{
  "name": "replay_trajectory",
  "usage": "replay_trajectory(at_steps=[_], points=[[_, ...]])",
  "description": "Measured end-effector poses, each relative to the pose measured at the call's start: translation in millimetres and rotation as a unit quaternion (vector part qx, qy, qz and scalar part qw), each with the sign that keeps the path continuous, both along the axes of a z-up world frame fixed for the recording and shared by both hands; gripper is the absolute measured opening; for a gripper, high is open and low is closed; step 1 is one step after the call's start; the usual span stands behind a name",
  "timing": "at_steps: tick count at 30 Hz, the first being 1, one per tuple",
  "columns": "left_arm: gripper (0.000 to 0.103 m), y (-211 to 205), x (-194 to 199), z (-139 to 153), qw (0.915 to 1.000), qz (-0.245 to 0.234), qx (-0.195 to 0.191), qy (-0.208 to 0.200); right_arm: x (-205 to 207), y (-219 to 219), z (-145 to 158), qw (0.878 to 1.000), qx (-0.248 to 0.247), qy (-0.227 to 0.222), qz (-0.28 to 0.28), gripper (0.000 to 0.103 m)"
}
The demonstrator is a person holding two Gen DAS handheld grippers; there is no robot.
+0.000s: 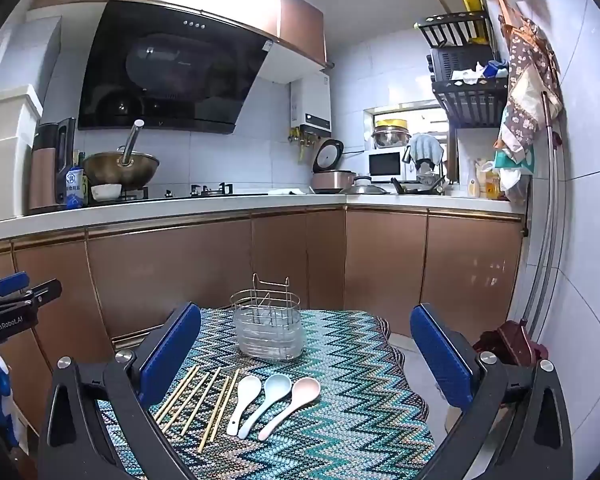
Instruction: Organize utensils
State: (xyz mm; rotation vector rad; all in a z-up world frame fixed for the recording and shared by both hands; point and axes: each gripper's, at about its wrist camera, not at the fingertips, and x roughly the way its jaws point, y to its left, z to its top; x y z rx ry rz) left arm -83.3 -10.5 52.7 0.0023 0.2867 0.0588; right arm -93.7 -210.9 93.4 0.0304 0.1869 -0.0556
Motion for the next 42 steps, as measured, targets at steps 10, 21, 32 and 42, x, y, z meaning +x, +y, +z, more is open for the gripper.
replay_trajectory(at_steps=[10,21,32,42], points=[[0.079,-2.0,-1.8,0.6,1.0,0.0,0.005,-0.003,-2.0,-0.8,2.4,1.0,-0.007,0.0,0.005,0.103],[0.079,-7.8,-4.5,-0.2,0.9999,-0.005,0.009,-0.008,-1.9,9.7,-0.1,1.0,-0.015,-0.005,-0.004,0.103],[0.079,-5.8,-6.4,-1.9,0.9999,-0.008,0.003,-0.011,-3.5,15.2,-1.6,0.999,-0.05,-0.005,-0.01,0.103],[0.079,-6.2,-6.3,-1.4,0.9999,-0.01,0.005,-0.009,-2.5,15.5,-2.6,0.999,-0.047,0.003,-0.016,0.103]])
